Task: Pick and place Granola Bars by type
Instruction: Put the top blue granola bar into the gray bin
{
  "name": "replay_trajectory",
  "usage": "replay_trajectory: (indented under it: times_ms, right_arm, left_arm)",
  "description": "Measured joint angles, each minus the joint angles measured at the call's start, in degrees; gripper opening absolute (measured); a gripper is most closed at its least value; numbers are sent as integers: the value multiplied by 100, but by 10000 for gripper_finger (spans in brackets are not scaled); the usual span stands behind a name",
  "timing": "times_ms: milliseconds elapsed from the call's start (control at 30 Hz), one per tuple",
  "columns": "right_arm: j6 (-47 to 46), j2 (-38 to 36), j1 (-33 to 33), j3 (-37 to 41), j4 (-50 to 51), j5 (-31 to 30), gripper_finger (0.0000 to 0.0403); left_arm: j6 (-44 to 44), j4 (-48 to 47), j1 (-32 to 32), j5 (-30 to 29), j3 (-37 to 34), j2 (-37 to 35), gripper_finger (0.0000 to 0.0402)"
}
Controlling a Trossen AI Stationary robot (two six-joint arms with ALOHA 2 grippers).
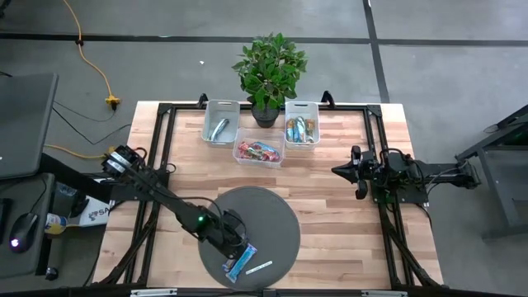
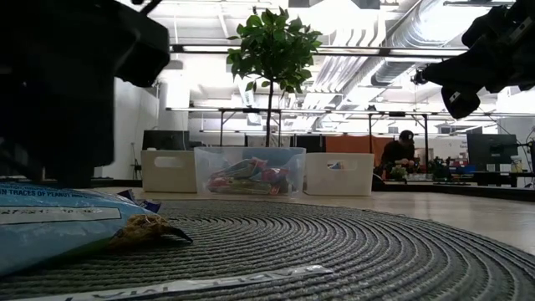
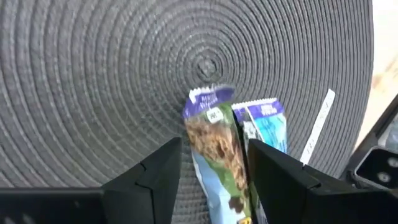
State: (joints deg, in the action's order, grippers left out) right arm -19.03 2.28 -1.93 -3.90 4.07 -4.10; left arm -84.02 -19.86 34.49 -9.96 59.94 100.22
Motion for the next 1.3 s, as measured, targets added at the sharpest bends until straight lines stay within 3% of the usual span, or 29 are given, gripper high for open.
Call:
replay_trajectory:
  times_ms: [267, 833, 1300]
  right_arm:
    - [0, 0, 0, 0, -1, -2, 0]
    - [0, 0, 1, 0, 1, 0, 0]
    - [0, 65, 2, 0, 68, -2, 0]
  left_arm:
    - [172, 31, -278, 272, 0, 1, 181]
    - [28, -10, -210, 478, -11, 151, 181]
    - [-42, 686, -221, 623, 20, 545, 181]
